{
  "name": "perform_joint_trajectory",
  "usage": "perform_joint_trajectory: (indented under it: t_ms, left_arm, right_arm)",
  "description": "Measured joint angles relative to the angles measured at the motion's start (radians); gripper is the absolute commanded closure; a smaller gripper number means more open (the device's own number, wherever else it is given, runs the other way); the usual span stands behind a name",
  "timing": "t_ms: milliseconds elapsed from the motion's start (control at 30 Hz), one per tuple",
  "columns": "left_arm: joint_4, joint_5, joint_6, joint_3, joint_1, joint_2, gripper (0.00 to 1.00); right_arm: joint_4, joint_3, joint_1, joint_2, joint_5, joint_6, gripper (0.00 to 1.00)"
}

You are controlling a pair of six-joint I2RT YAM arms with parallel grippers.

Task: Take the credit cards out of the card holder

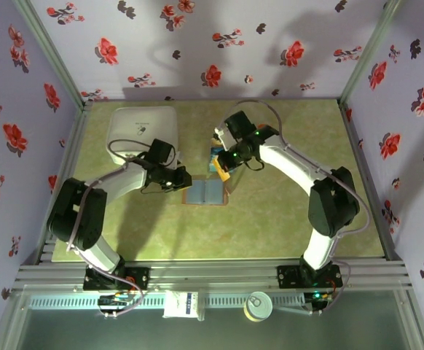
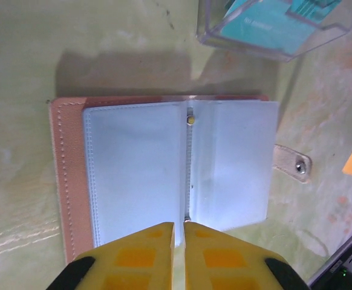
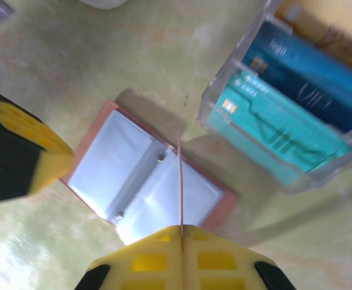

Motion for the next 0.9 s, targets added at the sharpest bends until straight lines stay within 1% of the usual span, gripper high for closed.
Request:
perform_joint_trajectory:
  t_ms: [167,233,333,467,567,733,900]
  left_arm:
    - [-0.013,-0.023,0.0,-0.051,0.028,-0.077,0.88]
    - [-0.022,-0.033,0.0,-0.078,0.036,-0.107,0.88]
    - [-0.033,-0.045,0.0,-0.114,0.047,-0.154,0.88]
    - [-0.049,-0.061,0.0,-0.143,0.071,-0.2,0.88]
    - [-0.055,-0.071,0.0,-0.145,0.086,-0.213,0.88]
    - [-0.064,-0.079,0.0,-0.145,0.097,-0.214,0.89]
    - [-0.072,-0.087,0.001,-0.145,0.106,-0.208,0.89]
  right_arm:
    - [-0.074,0.091,-0.016,0.007,0.069,-0.315,1.0]
    - [-0.092,0.126,-0.018,0.024,0.103,-0.415,1.0]
    - [-0.145,0.222,-0.022,0.093,0.146,-0.553,1.0]
    - [-0.231,0.373,-0.03,0.209,0.175,-0.691,1.0]
    - [-0.288,0.476,-0.04,0.29,0.185,-0.763,1.0]
    - [-0.351,0.635,-0.061,0.415,0.183,-0.829,1.0]
    - [-0.369,0.727,-0.071,0.476,0.183,-0.858,1.0]
